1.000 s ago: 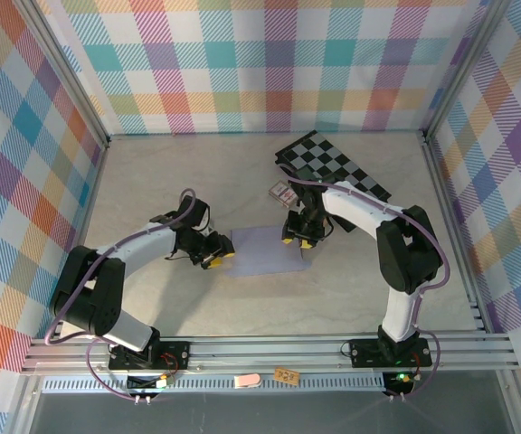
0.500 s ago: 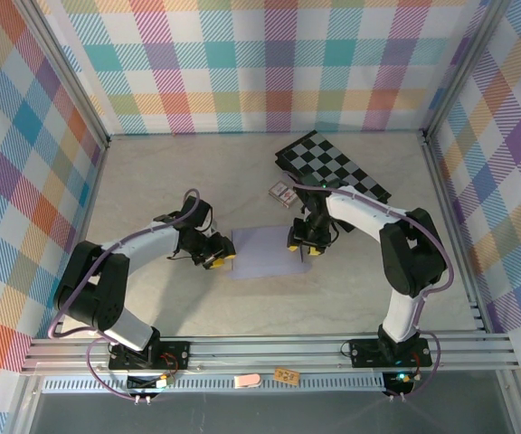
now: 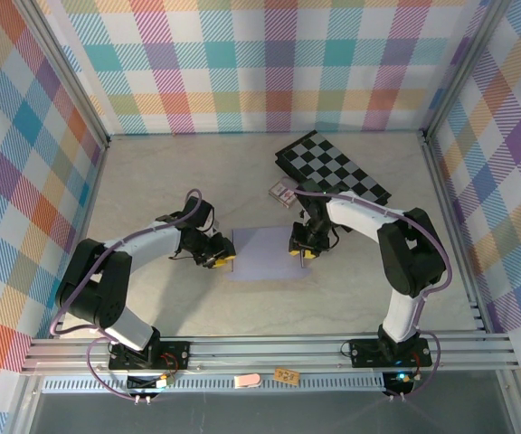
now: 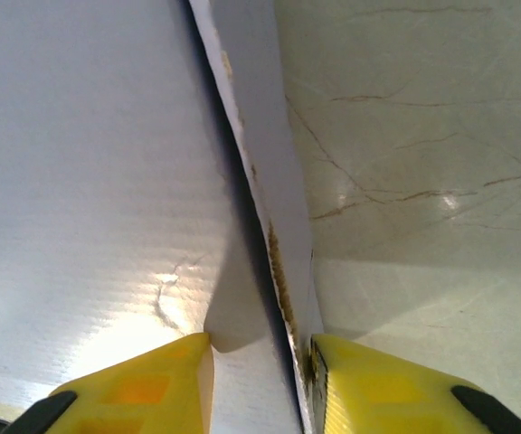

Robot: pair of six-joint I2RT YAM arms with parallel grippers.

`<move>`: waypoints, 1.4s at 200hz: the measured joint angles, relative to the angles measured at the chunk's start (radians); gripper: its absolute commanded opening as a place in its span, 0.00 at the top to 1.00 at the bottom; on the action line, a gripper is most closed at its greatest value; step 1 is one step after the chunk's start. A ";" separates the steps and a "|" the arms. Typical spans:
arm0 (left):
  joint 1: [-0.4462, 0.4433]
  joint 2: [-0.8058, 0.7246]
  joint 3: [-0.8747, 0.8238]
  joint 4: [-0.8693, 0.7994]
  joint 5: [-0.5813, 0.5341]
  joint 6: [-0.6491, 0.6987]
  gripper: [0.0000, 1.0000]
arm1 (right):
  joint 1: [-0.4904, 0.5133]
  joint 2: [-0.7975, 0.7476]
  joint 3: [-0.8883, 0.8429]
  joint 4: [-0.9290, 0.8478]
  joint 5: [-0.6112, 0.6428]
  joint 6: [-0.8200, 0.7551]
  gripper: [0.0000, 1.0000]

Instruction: Fold the paper box

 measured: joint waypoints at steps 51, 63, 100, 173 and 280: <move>-0.006 0.001 -0.003 0.016 0.001 0.002 0.83 | -0.006 0.000 -0.014 0.015 -0.006 -0.003 0.80; -0.006 0.001 -0.008 0.028 0.007 0.000 0.84 | -0.007 -0.002 -0.014 0.015 -0.008 -0.005 0.80; -0.006 -0.004 -0.014 0.038 0.007 0.000 0.86 | -0.006 -0.006 -0.014 0.014 -0.006 -0.008 0.77; -0.006 -0.005 -0.014 0.042 0.007 0.000 0.84 | -0.011 -0.007 -0.007 -0.005 -0.003 -0.031 0.64; -0.007 -0.005 0.088 -0.038 0.007 -0.005 0.64 | -0.099 0.008 0.027 -0.023 -0.151 -0.134 0.46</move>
